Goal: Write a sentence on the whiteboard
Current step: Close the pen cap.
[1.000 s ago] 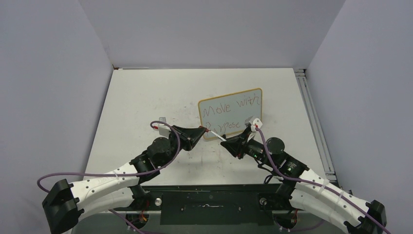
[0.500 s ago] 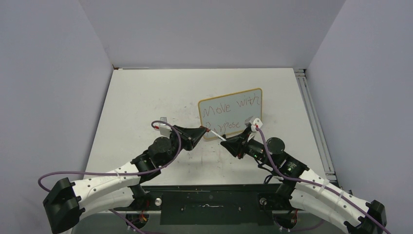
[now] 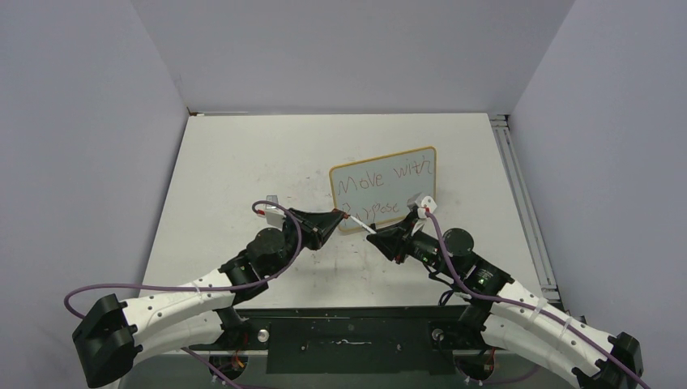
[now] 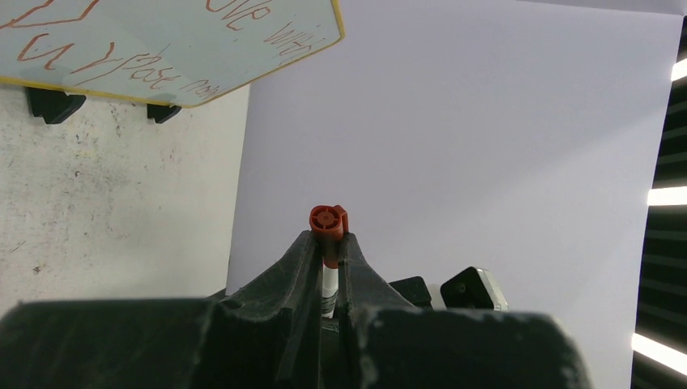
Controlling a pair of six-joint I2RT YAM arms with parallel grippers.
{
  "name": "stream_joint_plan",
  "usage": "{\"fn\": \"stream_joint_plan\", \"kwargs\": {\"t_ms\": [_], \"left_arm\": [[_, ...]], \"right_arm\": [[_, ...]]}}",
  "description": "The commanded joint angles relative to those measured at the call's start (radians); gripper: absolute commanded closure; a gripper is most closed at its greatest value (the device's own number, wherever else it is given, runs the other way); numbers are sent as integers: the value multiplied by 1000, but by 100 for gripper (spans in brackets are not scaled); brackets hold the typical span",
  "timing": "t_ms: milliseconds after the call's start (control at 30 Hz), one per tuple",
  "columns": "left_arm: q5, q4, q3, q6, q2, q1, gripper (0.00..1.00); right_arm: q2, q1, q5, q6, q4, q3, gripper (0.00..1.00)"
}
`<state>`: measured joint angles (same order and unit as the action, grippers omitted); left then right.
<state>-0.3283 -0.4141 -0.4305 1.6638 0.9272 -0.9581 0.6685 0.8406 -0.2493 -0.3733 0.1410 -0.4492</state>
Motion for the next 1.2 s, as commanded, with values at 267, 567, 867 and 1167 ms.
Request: {"fn": "stream_joint_plan", "kwargs": {"t_ms": [267, 567, 867, 1167], "left_arm": [[-24, -18, 12, -6, -57, 13, 100], [-18, -14, 9, -9, -59, 13, 100], [12, -56, 6, 3, -7, 13, 100], [9, -60, 16, 11, -12, 12, 100]], "right_arm": [[-12, 17, -12, 8, 63, -17, 95], [-10, 18, -15, 5, 68, -14, 95], [-14, 21, -10, 4, 72, -16, 95], [-15, 21, 0, 5, 72, -9, 95]]}}
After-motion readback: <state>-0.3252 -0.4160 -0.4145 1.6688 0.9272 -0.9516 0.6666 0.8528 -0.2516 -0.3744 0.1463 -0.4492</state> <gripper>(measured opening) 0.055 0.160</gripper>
